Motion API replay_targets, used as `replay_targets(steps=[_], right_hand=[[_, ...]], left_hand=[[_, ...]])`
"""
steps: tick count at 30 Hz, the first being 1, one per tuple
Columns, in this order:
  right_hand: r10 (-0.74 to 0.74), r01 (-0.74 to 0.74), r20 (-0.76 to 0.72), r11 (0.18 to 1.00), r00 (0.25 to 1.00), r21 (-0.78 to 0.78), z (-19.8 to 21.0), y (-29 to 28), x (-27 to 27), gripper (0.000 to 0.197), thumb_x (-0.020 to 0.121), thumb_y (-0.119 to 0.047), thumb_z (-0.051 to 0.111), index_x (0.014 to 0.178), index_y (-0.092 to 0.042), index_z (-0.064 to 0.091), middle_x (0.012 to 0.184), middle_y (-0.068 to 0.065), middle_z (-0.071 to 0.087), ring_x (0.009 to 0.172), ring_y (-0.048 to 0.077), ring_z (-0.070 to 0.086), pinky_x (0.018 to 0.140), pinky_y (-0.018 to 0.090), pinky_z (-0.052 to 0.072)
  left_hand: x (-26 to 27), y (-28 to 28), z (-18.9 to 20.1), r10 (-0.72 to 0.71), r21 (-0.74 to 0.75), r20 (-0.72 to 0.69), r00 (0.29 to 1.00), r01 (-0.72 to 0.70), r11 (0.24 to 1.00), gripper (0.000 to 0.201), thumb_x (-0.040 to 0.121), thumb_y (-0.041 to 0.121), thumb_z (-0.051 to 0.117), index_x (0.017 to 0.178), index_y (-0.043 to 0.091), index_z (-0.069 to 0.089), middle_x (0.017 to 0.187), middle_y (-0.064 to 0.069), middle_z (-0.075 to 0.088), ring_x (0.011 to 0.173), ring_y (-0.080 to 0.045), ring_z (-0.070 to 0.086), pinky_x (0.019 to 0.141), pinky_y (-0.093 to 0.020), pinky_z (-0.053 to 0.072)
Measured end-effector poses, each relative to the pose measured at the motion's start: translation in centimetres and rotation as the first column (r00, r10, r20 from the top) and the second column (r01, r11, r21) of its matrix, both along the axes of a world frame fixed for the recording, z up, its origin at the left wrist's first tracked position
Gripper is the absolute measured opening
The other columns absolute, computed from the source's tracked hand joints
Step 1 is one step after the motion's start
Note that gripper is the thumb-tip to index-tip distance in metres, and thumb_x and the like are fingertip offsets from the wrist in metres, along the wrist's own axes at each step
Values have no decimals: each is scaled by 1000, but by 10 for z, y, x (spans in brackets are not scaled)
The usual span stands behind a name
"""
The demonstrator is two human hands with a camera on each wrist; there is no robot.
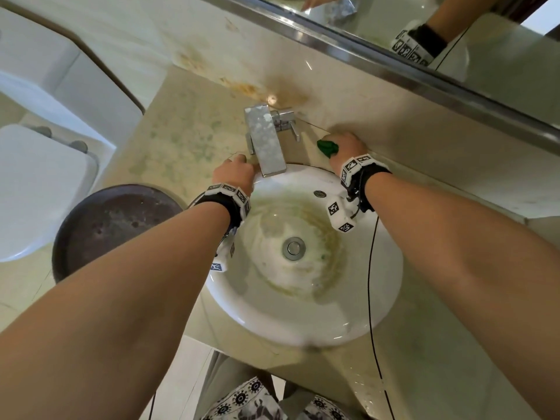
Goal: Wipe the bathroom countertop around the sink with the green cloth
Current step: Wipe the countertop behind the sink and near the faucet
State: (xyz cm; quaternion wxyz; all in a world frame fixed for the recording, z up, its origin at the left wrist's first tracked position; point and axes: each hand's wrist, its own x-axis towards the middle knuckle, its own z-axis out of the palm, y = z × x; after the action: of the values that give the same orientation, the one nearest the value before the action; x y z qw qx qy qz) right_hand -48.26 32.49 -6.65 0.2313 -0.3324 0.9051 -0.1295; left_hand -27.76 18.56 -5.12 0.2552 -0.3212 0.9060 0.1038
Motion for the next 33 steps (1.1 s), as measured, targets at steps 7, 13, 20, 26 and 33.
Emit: replay_targets(steps=[7,13,20,26,33], right_hand=[[157,-168,74,969,985,178,12,33,-7,47,83,4,47,106,-29,72,118,4,64,103,28,60,82,22,46],[-170,167,31,981,985,96,-5,88,-9,52,74,5,50,109,-25,71,119,7,65,108,27,62,88,19,46],[-379,373,-6,910,925,182,3,58,3,42,90,-12,48,131,-16,56,133,13,54,117,32,56,101,34,47],[-349,338,122,936,929,102,9,-3,29,41,87,-9,51,125,-21,61,124,7,63,109,28,61,94,30,50],[-386,439,305,889,871,-129,3,-20,53,49,85,1,47,124,-22,65,121,6,66,108,25,62,96,22,46]], left_hand=[[-5,3,-6,65,-14,-8,998,-65,998,34,90,8,59,124,8,62,124,-10,50,115,-34,51,83,-41,48],[-5,0,-8,27,-14,5,1000,-27,1000,34,90,11,61,124,10,62,121,-10,50,112,-34,53,79,-40,48],[-3,-4,-14,-2,-25,-4,1000,2,1000,37,90,12,62,126,11,62,124,-10,50,113,-33,53,80,-40,49],[-5,-7,-16,6,9,-11,1000,-5,1000,39,89,13,62,128,12,61,126,-10,49,115,-35,52,86,-43,50],[-5,-5,-16,7,4,-37,999,-7,1000,34,89,10,58,124,9,62,124,-11,52,114,-35,53,86,-43,50]])
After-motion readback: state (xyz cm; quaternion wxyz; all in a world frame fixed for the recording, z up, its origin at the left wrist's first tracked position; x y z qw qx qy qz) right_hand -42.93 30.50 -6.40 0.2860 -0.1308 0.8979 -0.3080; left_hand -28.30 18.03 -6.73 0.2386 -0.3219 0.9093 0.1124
